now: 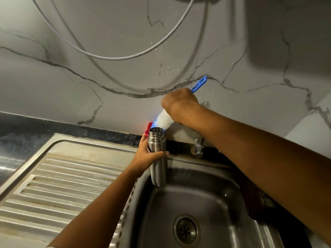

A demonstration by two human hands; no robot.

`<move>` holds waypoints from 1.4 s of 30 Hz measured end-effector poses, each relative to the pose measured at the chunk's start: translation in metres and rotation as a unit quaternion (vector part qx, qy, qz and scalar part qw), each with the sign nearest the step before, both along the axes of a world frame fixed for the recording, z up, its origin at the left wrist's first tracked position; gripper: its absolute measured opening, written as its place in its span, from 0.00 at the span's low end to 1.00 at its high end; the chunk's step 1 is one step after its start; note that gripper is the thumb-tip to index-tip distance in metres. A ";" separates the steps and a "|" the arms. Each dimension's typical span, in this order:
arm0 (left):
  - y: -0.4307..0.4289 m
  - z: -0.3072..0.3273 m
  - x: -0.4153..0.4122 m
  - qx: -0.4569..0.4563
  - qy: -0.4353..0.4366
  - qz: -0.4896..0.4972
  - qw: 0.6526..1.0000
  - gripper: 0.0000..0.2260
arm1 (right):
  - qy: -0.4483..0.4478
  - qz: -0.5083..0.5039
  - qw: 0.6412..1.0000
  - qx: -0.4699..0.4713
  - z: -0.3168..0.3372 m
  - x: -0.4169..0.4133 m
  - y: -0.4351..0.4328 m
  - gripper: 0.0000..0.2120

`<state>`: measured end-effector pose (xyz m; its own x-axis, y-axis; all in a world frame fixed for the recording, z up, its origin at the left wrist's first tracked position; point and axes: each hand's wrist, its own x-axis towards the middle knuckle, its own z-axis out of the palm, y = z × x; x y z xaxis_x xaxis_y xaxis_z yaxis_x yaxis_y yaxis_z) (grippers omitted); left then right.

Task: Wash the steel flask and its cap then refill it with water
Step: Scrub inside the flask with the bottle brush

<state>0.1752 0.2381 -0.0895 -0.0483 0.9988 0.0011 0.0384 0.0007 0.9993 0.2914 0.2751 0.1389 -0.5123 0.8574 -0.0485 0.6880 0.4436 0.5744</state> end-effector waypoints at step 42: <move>-0.125 0.057 0.040 0.055 0.220 0.073 0.971 0.32 | 0.533 -0.128 0.833 -0.074 0.007 0.220 -0.215 0.07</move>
